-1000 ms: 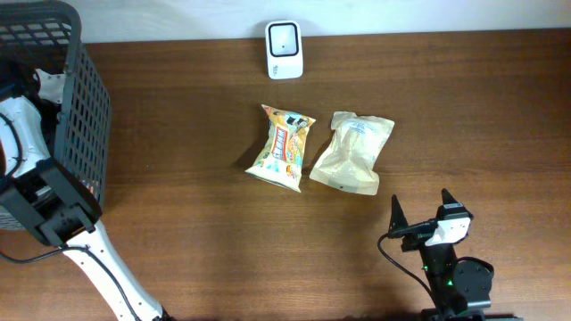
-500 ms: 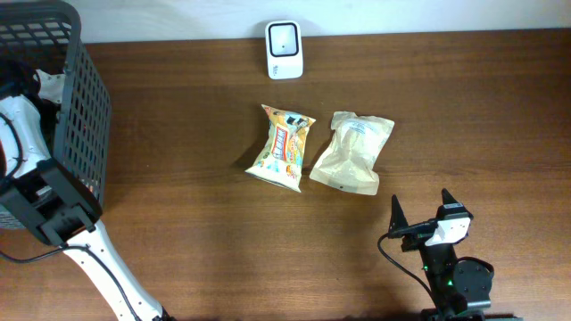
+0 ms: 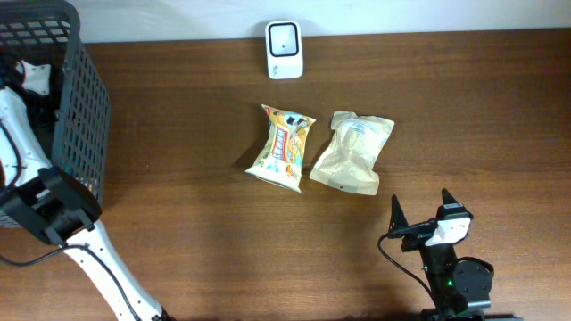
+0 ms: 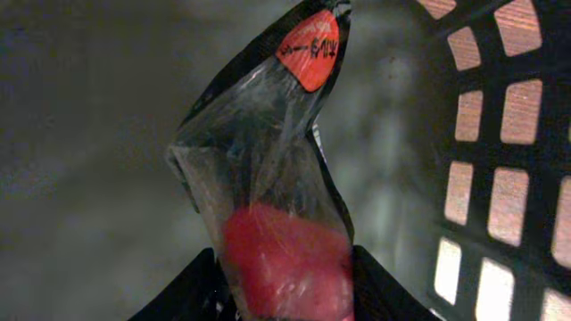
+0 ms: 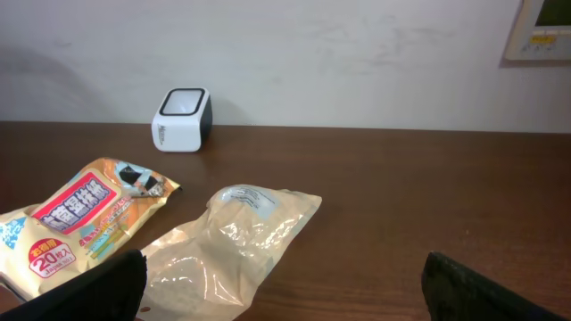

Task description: Scan the item barcode

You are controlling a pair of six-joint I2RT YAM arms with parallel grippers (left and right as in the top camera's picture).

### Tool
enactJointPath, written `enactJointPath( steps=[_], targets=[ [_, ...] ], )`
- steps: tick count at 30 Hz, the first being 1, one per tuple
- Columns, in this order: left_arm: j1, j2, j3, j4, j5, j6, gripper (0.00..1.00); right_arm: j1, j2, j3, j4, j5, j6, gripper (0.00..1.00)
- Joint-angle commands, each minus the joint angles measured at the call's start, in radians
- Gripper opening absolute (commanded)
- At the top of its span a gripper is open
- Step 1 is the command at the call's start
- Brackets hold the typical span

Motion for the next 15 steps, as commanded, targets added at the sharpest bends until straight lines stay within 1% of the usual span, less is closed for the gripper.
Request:
enactJointPath(
  steps=[1,4,6,10,12,15],
  targets=[
    [0.044,-0.003,0.083,-0.056,0.01,-0.027,0.23,-0.005,-0.007,-0.009,0.0,0.012,0.004,0.98],
    [0.085,-0.045,0.09,-0.079,0.012,-0.1,0.26,-0.005,-0.007,-0.009,0.0,0.012,0.004,0.98],
    [0.122,-0.091,0.09,-0.098,0.047,-0.101,0.27,-0.005,-0.007,-0.009,0.0,0.012,0.004,0.98],
    [0.193,-0.194,0.091,-0.105,0.224,-0.101,0.32,-0.005,-0.007,-0.009,0.0,0.012,0.004,0.98],
    [0.22,-0.249,0.091,-0.101,0.286,-0.101,0.34,-0.005,-0.007,-0.009,0.0,0.012,0.004,0.98],
    [0.244,-0.335,0.091,-0.084,0.361,-0.101,0.33,-0.005,-0.007,-0.009,0.0,0.012,0.004,0.98]
  ],
)
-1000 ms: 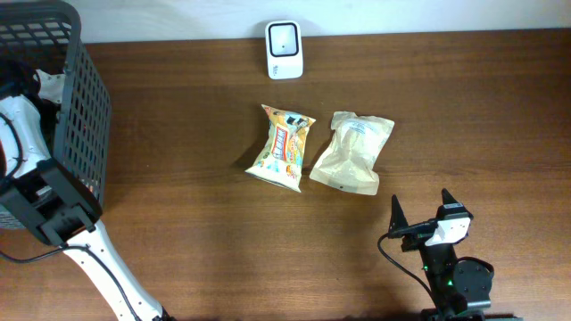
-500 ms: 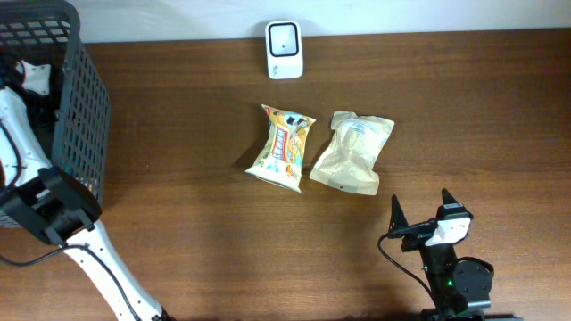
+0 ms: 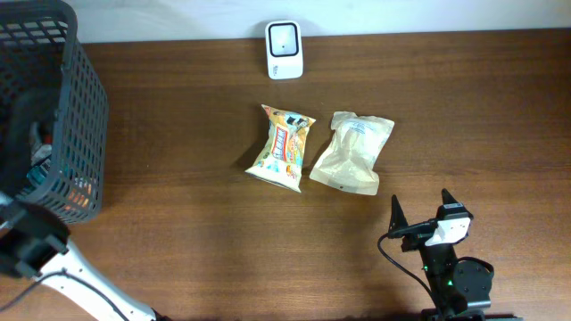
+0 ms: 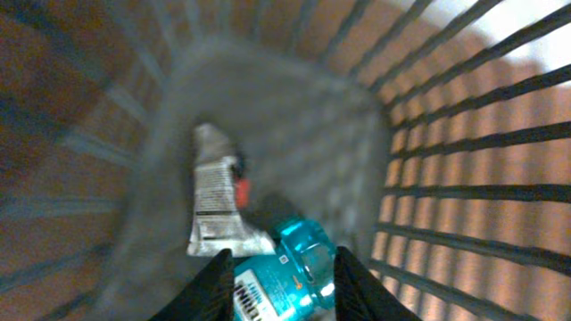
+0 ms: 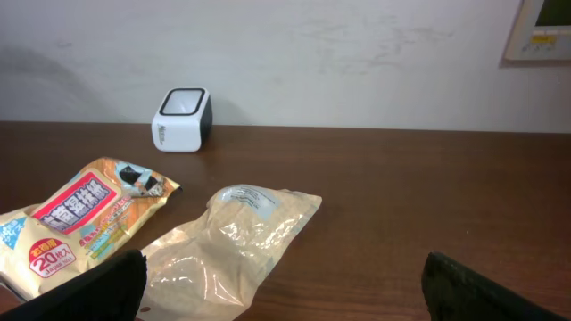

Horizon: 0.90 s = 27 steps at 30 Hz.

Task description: Scan the item barcode

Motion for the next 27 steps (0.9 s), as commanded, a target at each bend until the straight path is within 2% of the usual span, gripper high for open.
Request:
enactJointPath(
  steps=[1,6,10,14,15,16,20,23,27],
  targets=[
    [0.038,-0.181,0.024,0.031,0.176,-0.014,0.33,-0.005,-0.007,-0.009,0.0,0.012,0.005,0.98],
    [0.038,-0.261,0.024,0.046,0.238,-0.014,0.34,-0.005,-0.007,-0.009,0.0,0.012,0.005,0.98],
    [0.038,-0.274,0.024,0.021,0.237,-0.014,0.41,-0.005,-0.007,-0.009,0.0,0.012,0.005,0.98],
    [0.038,-0.274,0.021,-0.026,0.132,-0.014,0.46,-0.005,-0.007,-0.009,0.0,0.012,0.005,0.98],
    [0.038,-0.274,0.008,-0.034,0.076,-0.014,0.5,-0.005,-0.007,-0.009,0.0,0.012,0.005,0.98],
    [0.038,-0.274,-0.001,-0.036,0.061,-0.014,0.56,-0.005,-0.007,-0.009,0.0,0.012,0.005,0.98],
    [0.037,-0.274,-0.083,-0.042,-0.001,-0.013,0.7,-0.005,-0.007,-0.009,0.0,0.012,0.005,0.98],
    [0.036,-0.274,-0.165,-0.055,-0.028,0.017,0.76,-0.005,-0.007,-0.009,0.0,0.012,0.005,0.98],
    [0.036,-0.274,-0.255,-0.074,-0.031,0.159,0.77,-0.005,-0.007,-0.009,0.0,0.012,0.005,0.98]
  ],
)
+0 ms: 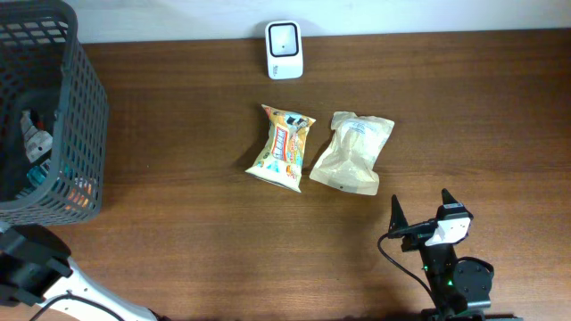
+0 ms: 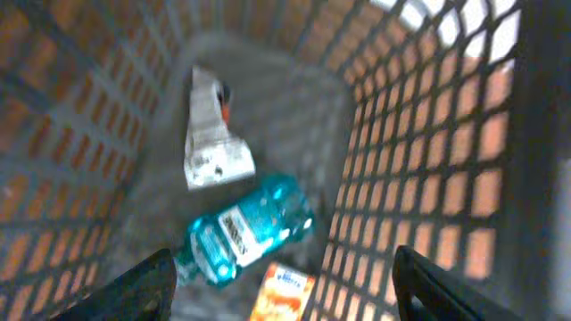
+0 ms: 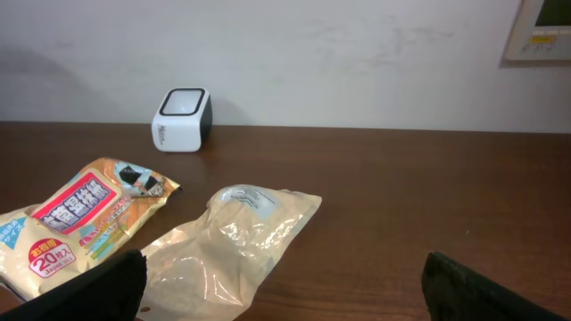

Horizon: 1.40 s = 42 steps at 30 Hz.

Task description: Scan the item barcode

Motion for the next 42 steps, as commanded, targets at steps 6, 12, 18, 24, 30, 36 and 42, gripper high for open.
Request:
enactJointPath(
  steps=[6,12,18,24,30,36,42],
  targets=[
    [-0.023,-0.002,-0.164,-0.013,-0.137,0.177,0.77,-0.005,-0.007,-0.009,0.0,0.012,0.004,0.98],
    [-0.073,-0.002,-0.187,-0.04,-0.174,0.179,0.49,-0.005,-0.007,-0.009,0.0,0.012,0.004,0.98],
    [-0.068,-0.002,-0.187,-0.087,-0.367,-0.002,0.0,-0.005,-0.007,-0.009,0.0,0.012,0.004,0.98],
    [-0.044,-0.031,-0.185,-0.113,-0.425,-0.124,0.0,-0.005,-0.007,-0.009,0.0,0.012,0.004,0.98],
    [-0.021,-0.145,-0.185,-0.111,-0.423,-0.2,0.0,-0.005,-0.007,-0.009,0.0,0.012,0.004,0.98],
    [0.042,-0.187,-0.187,-0.17,-0.439,-0.231,0.0,-0.005,-0.007,-0.009,0.0,0.012,0.004,0.98],
    [0.098,-0.187,-0.191,-0.206,-0.427,-0.248,0.0,-0.005,-0.007,-0.009,0.0,0.012,0.004,0.98]
  ],
)
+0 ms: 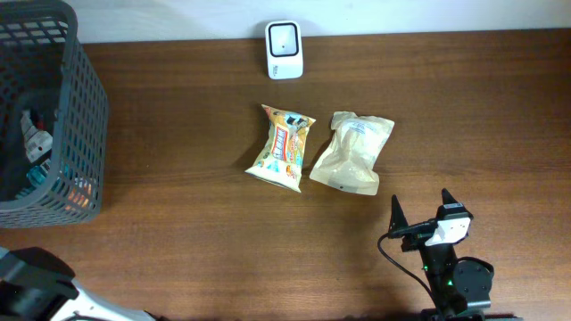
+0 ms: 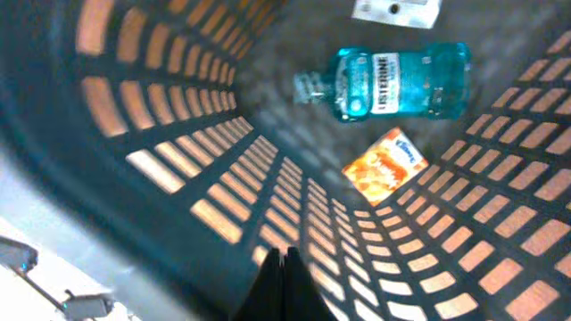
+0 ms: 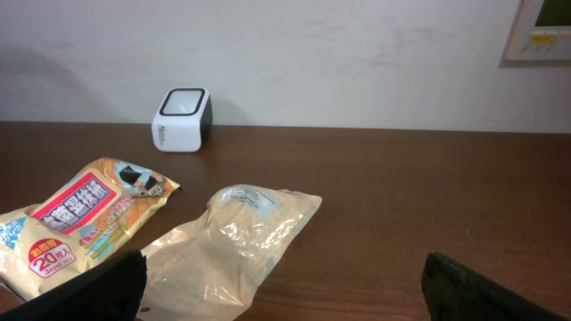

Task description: Scan the item barcode

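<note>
The white barcode scanner (image 1: 284, 40) stands at the table's far edge, also in the right wrist view (image 3: 183, 119). A colourful snack bag (image 1: 282, 148) and a tan pouch (image 1: 351, 153) lie side by side mid-table. My right gripper (image 1: 428, 225) rests open near the front edge, behind the tan pouch (image 3: 227, 245), holding nothing. My left gripper (image 2: 287, 267) is shut and empty, looking down into the dark mesh basket (image 1: 89, 116). In the basket lie a blue mouthwash bottle (image 2: 397, 80), an orange packet (image 2: 388, 165) and a white packet (image 2: 397, 9).
The basket wall (image 2: 178, 134) fills most of the left wrist view. My left arm's link (image 1: 27, 283) shows at the overhead view's bottom left corner. A light wall stands behind the table's far edge.
My left gripper was wide open over the basket and is now shut with nothing in it. Its view has turned, and the arm sits lower at the left corner. The right arm has not moved.
First my left gripper was shut on a clear packet with a red sticker inside the basket. Then the packet lay on the basket floor beside the blue bottle. The jaws stood wide open higher up, and now they are shut and empty.
</note>
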You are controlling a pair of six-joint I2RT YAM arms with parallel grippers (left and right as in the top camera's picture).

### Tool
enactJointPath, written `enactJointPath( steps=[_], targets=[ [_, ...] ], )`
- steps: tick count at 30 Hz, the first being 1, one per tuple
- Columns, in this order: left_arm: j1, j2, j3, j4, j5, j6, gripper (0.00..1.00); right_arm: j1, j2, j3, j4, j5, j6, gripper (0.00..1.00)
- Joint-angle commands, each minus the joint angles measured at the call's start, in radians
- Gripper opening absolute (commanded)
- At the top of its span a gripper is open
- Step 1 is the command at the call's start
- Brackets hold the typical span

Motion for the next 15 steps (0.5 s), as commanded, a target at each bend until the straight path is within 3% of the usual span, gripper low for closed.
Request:
enactJointPath(
  steps=[1,15],
  targets=[
    [0.018,-0.002,-0.008,-0.003,0.002,-0.021,0.0,-0.005,-0.007,-0.009,0.0,0.012,0.004,0.98],
    [0.018,-0.005,-0.138,0.023,0.0,-0.022,0.0,-0.005,-0.007,-0.009,0.0,0.012,0.004,0.98]
  ],
)
